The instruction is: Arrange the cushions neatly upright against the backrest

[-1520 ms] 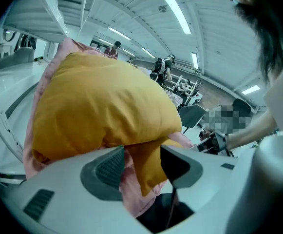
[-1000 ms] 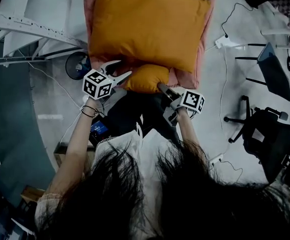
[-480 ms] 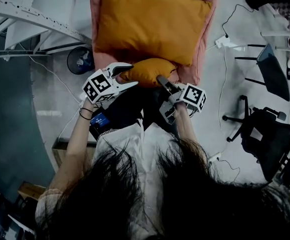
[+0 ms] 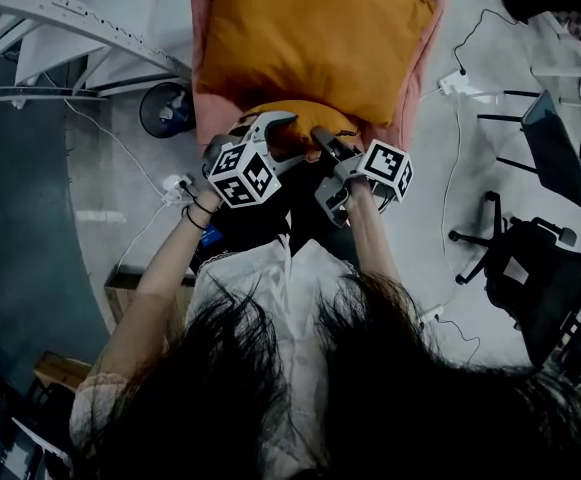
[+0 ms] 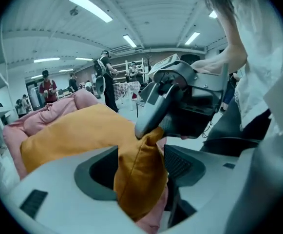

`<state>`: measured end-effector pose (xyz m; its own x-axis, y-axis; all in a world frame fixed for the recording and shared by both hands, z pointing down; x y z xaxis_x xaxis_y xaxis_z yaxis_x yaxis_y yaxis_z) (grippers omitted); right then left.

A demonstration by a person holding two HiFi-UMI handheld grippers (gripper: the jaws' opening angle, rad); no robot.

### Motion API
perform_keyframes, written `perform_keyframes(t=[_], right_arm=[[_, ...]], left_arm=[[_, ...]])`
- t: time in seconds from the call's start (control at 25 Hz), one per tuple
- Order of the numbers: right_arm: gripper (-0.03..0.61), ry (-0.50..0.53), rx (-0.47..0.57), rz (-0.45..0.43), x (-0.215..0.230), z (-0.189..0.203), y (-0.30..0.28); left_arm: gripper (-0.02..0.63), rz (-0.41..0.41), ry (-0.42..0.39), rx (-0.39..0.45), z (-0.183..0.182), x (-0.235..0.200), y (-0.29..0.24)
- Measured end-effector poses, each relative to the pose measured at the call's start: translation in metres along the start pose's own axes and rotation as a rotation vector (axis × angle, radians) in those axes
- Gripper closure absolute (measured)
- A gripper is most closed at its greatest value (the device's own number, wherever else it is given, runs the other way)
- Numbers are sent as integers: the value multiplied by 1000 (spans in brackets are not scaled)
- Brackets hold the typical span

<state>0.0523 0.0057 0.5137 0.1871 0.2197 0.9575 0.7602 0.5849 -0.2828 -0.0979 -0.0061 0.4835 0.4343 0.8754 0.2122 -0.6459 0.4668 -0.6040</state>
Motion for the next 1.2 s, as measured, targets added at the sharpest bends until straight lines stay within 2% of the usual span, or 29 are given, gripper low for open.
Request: perform_keyframes(t=[0.08, 0.2, 0.32, 0.44, 0.56, 0.68, 0.8, 0.92, 1.0, 1.08, 1.2], right_arm=[[511, 28, -22, 19, 0, 5, -4], [511, 63, -24, 50, 3, 9, -7], [508, 54, -14, 42, 10, 6, -3], [459, 111, -57, 15, 11, 6, 0], [392, 193, -85, -19, 9, 6, 14], [391, 350, -95, 36, 12, 0, 35], [391, 576, -128, 152, 28, -9, 53], [370, 863, -236, 281, 55, -17, 61], [355, 1019, -334, 346, 76, -24, 56], [340, 1092, -414, 365, 95, -34, 46], [324, 1146, -501, 386, 118, -51, 29]], left_arm=[[327, -18, -34, -20, -6, 2, -6], [329, 25, -105, -93, -7, 8, -20], [395, 56, -40, -79, 0, 12, -28], [400, 51, -7, -90, 7, 13, -30], [402, 25, 4, -149, 15, 11, -34], [424, 4, 35, -192, 30, -2, -30], [430, -1, 66, -199, 43, -12, -22], [430, -8, 74, -217, 55, -16, -18], [430, -13, 85, -234, 66, -22, -16], [431, -19, 105, -253, 77, -29, -14], [433, -37, 143, -284, 93, -39, -11]])
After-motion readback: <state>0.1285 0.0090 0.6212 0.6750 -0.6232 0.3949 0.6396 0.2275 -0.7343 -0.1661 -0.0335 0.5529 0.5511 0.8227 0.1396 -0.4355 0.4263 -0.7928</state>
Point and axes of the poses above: the fingertips, and each gripper's own axes: y backward along the fingers, x to its right, z out of its underside, the point moved 9 cm from there along y, backward along the fingers, and after that the axes turned 13 degrees about -z, right-handed, at the moved point
